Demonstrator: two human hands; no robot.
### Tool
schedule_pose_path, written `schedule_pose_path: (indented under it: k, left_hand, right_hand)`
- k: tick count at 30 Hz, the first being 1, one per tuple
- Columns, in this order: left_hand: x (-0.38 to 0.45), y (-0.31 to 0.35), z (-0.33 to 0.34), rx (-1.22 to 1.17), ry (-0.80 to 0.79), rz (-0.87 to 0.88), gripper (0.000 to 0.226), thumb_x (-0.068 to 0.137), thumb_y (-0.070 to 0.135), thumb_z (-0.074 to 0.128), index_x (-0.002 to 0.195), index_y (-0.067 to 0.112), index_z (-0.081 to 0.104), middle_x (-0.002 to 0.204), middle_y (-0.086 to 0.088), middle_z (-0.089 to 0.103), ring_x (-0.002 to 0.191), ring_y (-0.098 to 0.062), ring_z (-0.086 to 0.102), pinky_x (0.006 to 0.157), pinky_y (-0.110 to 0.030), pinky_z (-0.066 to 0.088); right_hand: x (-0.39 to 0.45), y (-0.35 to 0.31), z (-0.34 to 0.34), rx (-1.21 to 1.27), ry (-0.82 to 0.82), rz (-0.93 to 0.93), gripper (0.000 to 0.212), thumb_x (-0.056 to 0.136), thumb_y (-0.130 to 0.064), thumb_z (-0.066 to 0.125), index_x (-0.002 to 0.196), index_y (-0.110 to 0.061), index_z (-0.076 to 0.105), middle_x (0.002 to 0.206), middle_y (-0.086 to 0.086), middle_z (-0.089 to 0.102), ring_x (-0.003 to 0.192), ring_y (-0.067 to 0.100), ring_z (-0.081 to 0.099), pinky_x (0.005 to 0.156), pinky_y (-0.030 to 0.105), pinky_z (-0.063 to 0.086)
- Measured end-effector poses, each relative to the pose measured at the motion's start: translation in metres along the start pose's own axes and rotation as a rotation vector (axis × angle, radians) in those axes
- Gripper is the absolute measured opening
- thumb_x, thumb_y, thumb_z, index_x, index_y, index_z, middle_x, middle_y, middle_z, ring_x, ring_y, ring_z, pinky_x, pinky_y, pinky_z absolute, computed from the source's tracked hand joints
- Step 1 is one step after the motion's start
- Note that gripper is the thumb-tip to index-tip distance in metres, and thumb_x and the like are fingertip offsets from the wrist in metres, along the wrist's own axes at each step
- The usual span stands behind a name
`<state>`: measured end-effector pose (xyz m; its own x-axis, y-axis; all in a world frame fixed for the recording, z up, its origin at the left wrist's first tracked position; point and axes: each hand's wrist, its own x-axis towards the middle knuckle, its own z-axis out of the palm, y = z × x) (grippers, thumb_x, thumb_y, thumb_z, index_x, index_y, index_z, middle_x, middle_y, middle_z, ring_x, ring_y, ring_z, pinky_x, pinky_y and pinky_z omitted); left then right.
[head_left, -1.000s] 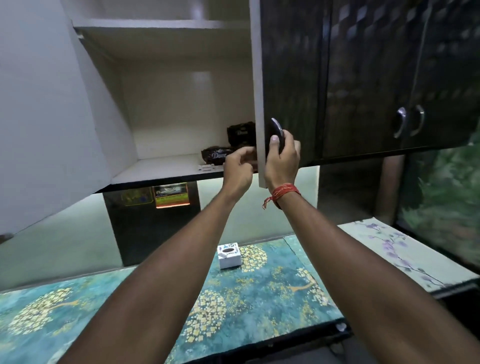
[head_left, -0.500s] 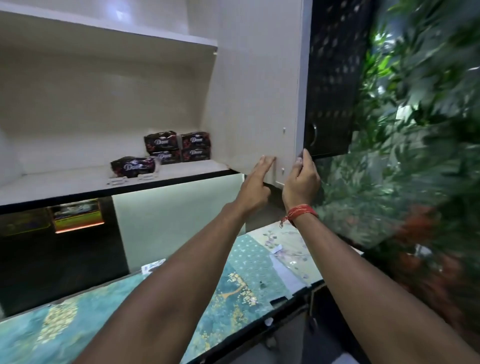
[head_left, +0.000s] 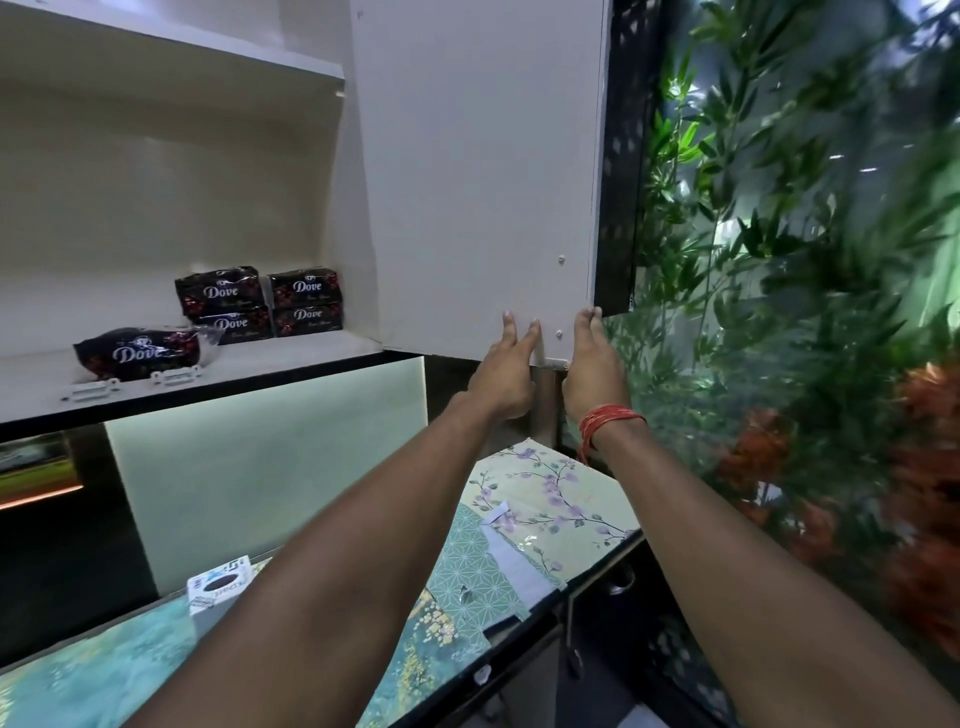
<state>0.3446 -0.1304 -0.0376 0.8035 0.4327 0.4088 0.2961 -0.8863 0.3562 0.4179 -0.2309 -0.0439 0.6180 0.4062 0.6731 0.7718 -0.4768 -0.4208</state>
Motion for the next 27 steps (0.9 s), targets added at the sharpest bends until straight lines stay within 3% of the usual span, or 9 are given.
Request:
schedule_pose_path:
  k: [6,12,18,23,27]
  left_hand:
    - [0.011,-0.001,0.017,0.001,0.023,0.008,0.096,0.09,-0.003,0.055,0.158,0.03,-0.004,0.163,-0.003,-0.028,0.152,-0.041,0.006,0.108,-0.051,0.044]
    - [0.023,0.002,0.018,0.089,0.019,-0.015,0.104,0.086,-0.005,0.061,0.157,0.03,-0.006,0.163,-0.004,-0.027,0.152,-0.04,0.008,0.102,-0.048,0.05]
    - [0.026,0.012,0.023,0.109,-0.019,-0.081,0.111,0.085,-0.001,0.067,0.156,0.03,-0.012,0.161,-0.005,-0.033,0.152,-0.042,0.002,0.104,-0.049,0.047]
    - [0.014,0.007,0.01,0.038,0.016,-0.033,0.092,0.091,-0.004,0.053,0.158,0.027,-0.001,0.165,-0.005,-0.022,0.151,-0.042,0.011,0.112,-0.046,0.04]
    - [0.004,0.005,0.005,-0.091,0.108,-0.01,0.084,0.088,-0.005,0.052,0.158,0.021,0.014,0.168,-0.006,-0.004,0.15,-0.036,0.023,0.117,-0.044,0.033]
  right_hand:
    - [0.015,0.007,0.011,0.001,-0.001,0.03,0.084,0.083,0.018,0.042,0.153,-0.01,0.008,0.164,0.009,0.007,0.138,0.037,0.034,0.112,0.038,0.032]
    - [0.029,0.011,0.024,0.007,-0.012,0.072,0.086,0.083,0.014,0.046,0.153,-0.012,0.005,0.164,0.007,0.005,0.138,0.038,0.031,0.109,0.04,0.036]
    - [0.031,0.014,0.019,-0.001,-0.074,0.074,0.088,0.081,0.009,0.051,0.153,-0.013,0.006,0.164,0.004,0.008,0.145,0.039,0.018,0.115,0.051,0.03]
    - [0.02,0.007,0.012,0.067,-0.035,0.061,0.088,0.08,0.011,0.049,0.154,-0.011,0.008,0.163,0.006,0.009,0.139,0.037,0.028,0.113,0.04,0.032]
    - [0.012,-0.004,0.011,0.131,0.035,0.077,0.079,0.082,0.009,0.048,0.152,-0.009,0.016,0.162,0.01,0.014,0.143,0.035,0.023,0.114,0.04,0.029]
